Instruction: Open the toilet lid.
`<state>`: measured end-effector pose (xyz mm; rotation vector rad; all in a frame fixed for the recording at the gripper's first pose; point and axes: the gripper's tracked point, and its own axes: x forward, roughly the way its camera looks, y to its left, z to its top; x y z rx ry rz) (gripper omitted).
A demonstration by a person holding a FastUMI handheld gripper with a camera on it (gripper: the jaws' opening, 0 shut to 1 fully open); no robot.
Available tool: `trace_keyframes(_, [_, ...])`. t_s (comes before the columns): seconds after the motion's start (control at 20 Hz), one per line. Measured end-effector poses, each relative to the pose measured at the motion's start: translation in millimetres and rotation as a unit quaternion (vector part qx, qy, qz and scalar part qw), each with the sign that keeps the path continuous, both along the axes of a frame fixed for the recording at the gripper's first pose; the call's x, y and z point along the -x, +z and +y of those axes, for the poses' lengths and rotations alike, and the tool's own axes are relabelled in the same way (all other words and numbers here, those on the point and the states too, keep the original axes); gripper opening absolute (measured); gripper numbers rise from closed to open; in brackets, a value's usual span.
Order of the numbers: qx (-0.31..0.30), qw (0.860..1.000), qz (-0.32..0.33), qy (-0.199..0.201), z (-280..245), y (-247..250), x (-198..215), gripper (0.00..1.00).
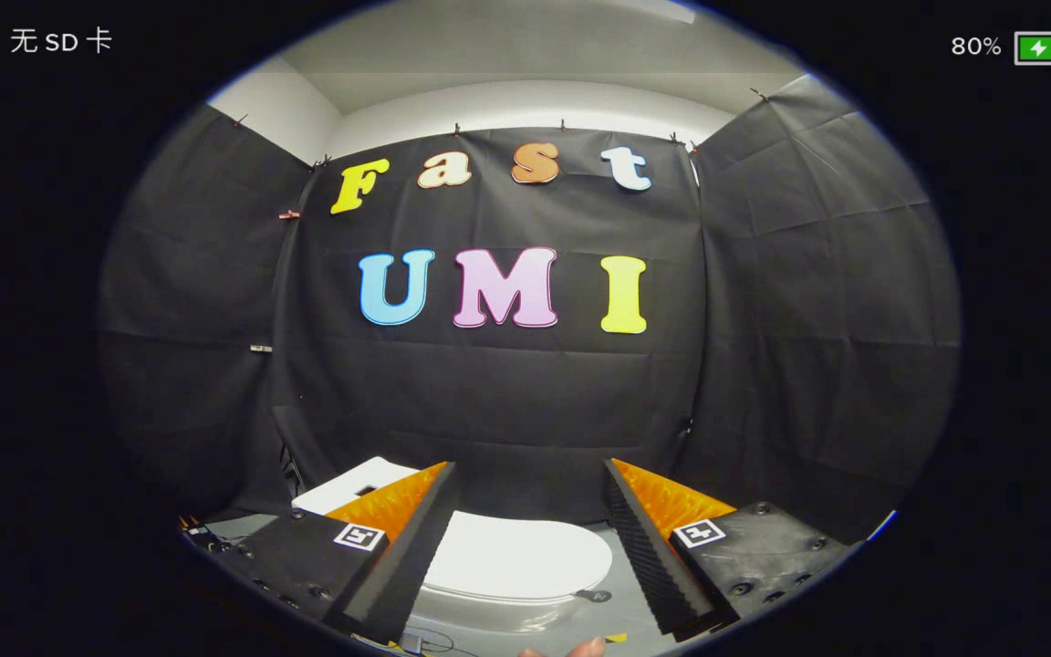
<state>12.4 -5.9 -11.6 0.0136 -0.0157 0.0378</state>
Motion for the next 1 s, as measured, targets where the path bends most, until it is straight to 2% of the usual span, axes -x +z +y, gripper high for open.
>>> trace_keyframes(0.55, [0.011,1.000,-0.013,-0.016,-29,-24,-22,0.98])
trace_keyframes(0.7, [0.011,1.000,-0.009,-0.013,-40,-46,-32,0.98])
trace_keyframes(1.0, [-0.037,0.999,0.022,0.003,-66,-110,-60,0.98])
